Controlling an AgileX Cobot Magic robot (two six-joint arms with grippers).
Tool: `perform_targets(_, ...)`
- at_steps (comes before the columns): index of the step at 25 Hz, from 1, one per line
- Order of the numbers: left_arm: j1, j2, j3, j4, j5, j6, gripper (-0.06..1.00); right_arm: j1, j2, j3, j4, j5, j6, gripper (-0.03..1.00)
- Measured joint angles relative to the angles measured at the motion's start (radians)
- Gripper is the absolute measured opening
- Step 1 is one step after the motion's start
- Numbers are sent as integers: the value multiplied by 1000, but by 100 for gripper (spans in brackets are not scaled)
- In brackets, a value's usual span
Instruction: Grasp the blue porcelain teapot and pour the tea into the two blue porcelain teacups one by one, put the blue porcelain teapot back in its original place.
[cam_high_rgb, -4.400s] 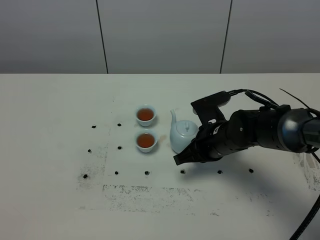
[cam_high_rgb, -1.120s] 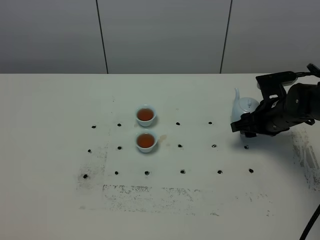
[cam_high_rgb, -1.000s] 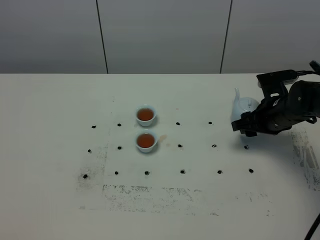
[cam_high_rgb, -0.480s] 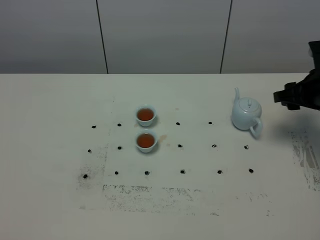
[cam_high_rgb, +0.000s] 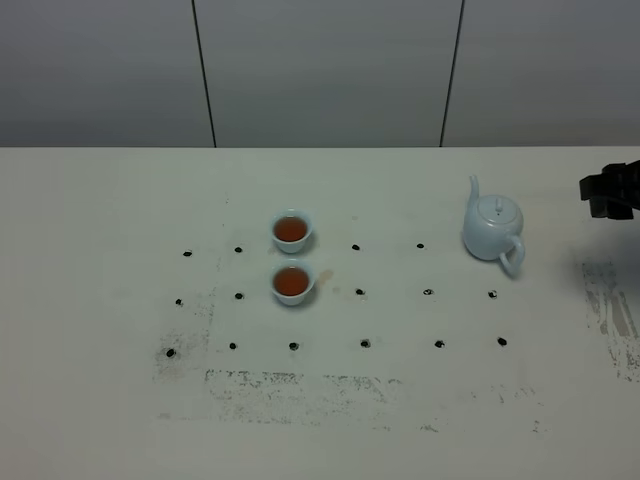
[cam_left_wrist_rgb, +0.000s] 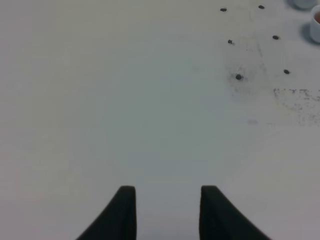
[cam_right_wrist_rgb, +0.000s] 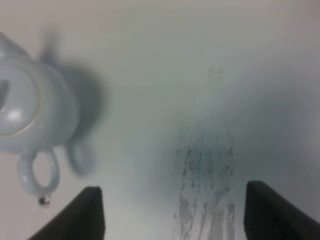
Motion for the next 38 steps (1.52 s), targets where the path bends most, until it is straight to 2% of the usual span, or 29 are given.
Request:
perform_targets(4, 0, 0, 0, 0, 0, 0, 29, 0, -100, -26, -1, 179, -17, 57)
perform_targets(8, 0, 0, 0, 0, 0, 0, 29, 0, -215, -9, -26, 294, -15, 55)
perform_targets(13, 0, 0, 0, 0, 0, 0, 29, 0, -433, 164, -41, 304, -14, 53)
perform_targets(22, 0, 0, 0, 0, 0, 0, 29, 0, -954, 474, -46, 309, 1, 53)
perform_targets(28, 0, 0, 0, 0, 0, 0, 29, 0, -1272, 656, -46, 336, 51, 53)
perform_targets(33, 0, 0, 0, 0, 0, -1, 29, 0, -1512, 750, -54, 363, 54, 53)
perform_targets(38, 0, 0, 0, 0, 1, -1, 29, 0, -1682, 772, -60, 385, 62, 53)
